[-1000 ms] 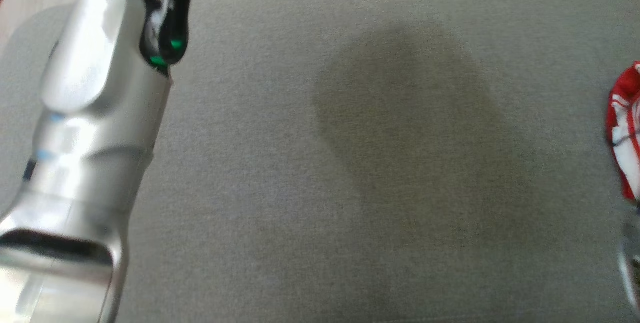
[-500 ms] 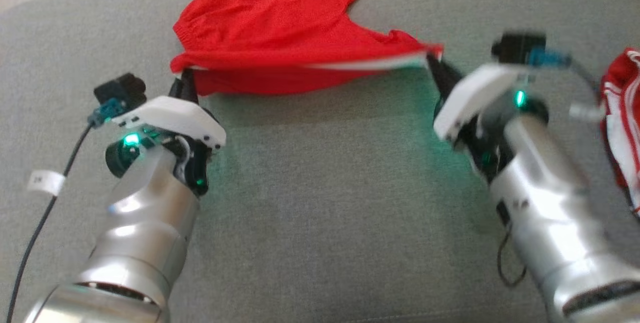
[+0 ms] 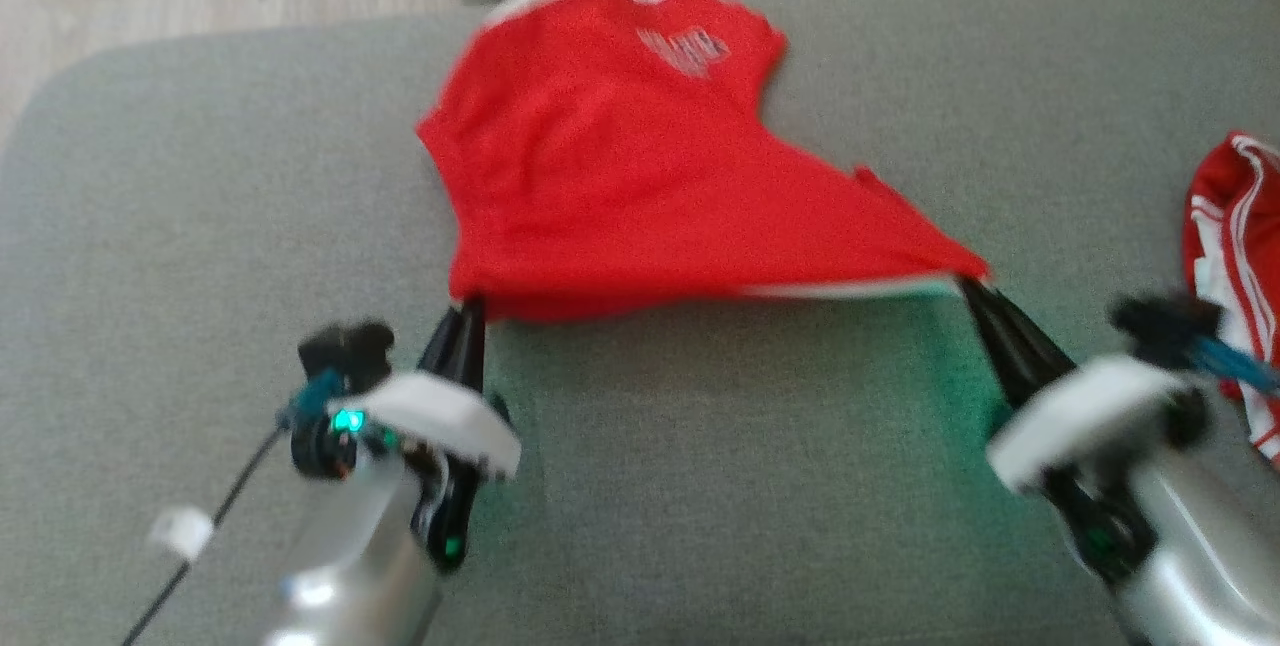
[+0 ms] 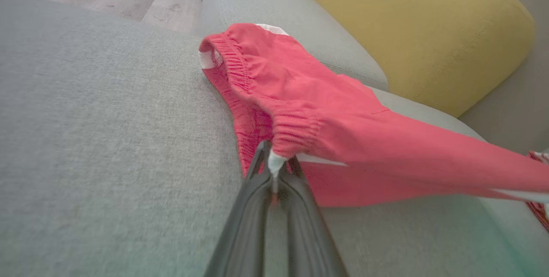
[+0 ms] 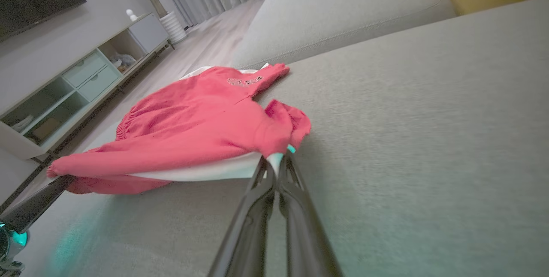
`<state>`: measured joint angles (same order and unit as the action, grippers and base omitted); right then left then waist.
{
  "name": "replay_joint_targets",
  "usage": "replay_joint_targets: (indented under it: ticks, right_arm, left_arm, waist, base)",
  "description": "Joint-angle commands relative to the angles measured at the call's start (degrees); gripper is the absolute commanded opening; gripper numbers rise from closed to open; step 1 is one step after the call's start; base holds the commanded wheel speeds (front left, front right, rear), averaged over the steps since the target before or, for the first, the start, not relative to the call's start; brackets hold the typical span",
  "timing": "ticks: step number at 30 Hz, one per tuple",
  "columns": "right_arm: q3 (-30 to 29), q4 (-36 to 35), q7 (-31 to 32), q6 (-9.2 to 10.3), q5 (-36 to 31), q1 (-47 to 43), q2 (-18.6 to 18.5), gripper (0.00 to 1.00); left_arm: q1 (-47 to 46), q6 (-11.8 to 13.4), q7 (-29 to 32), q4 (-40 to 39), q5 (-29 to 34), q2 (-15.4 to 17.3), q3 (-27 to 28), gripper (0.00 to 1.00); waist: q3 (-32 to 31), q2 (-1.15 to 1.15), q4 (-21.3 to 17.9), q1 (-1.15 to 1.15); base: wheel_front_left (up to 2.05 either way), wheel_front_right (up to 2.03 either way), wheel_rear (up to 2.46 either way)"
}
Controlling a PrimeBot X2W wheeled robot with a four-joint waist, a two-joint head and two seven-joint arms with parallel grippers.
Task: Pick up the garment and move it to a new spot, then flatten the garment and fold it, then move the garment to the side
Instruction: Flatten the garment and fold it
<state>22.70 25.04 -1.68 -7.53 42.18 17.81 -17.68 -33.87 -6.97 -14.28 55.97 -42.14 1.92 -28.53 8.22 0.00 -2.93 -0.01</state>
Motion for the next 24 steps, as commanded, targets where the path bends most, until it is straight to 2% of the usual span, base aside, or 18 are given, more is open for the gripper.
replay_joint_targets:
  ticks: [1,3,6,11,14,16,19,24]
  right_arm:
    - [-2.4,-6.3,1.0,0.04,-1.4,-3.9,-2.6,0.0]
    - [-7.2,-13.3,4.4,0.04,-3.5,-10.1,-4.0,0.0]
    - [-15.7,-25.3,12.4,0.04,-7.7,-19.4,-3.2,0.0]
    - [-27.3,-45.7,28.9,0.04,-14.6,-30.9,2.9,0.0]
    - [-31.4,-54.4,36.5,0.04,-16.7,-33.8,5.9,0.0]
    - [-33.3,-57.9,40.0,0.04,-17.4,-34.0,7.0,0.0]
    - [-33.7,-59.4,43.6,0.04,-17.2,-31.7,7.3,0.0]
    - [-30.2,-54.0,46.8,0.04,-14.6,-22.4,4.7,0.0]
  left_arm:
    - [1.7,1.5,-0.7,-4.9,0.9,3.5,0.9,0.0]
    - [6.3,3.4,0.5,-11.5,1.4,5.6,0.5,0.0]
    - [14.0,7.6,5.6,-26.1,1.4,9.4,0.1,0.0]
    - [26.3,17.5,18.2,-57.6,2.4,17.1,-1.3,0.0]
    - [31.4,21.6,24.0,-72.2,2.4,20.6,-1.7,0.0]
    - [33.1,23.1,26.6,-78.5,2.2,22.0,-1.9,0.0]
    - [33.4,24.0,29.1,-81.9,1.6,22.8,-2.0,0.0]
    - [29.8,21.8,30.9,-78.0,-2.4,20.5,-2.0,0.0]
  waist:
    - [-2.0,0.0,0.6,0.01]
    - [-3.0,0.0,0.7,0.01]
    - [-3.9,0.0,0.7,0.01]
    - [-4.1,0.0,1.0,0.01]
    - [-3.8,0.0,1.0,0.01]
    - [-3.4,0.0,1.1,0.01]
    - [-2.1,0.0,1.3,0.01]
    - [2.2,0.0,2.4,0.01]
  base:
    - [0.0,0.0,0.0]
    - [0.0,0.0,0.0]
    - [0.0,0.0,0.0]
    - [0.0,0.0,0.0]
    - [0.0,0.0,0.0]
    - [0.0,0.0,0.0]
    - [0.0,0.0,0.0]
    - [0.0,0.0,0.0]
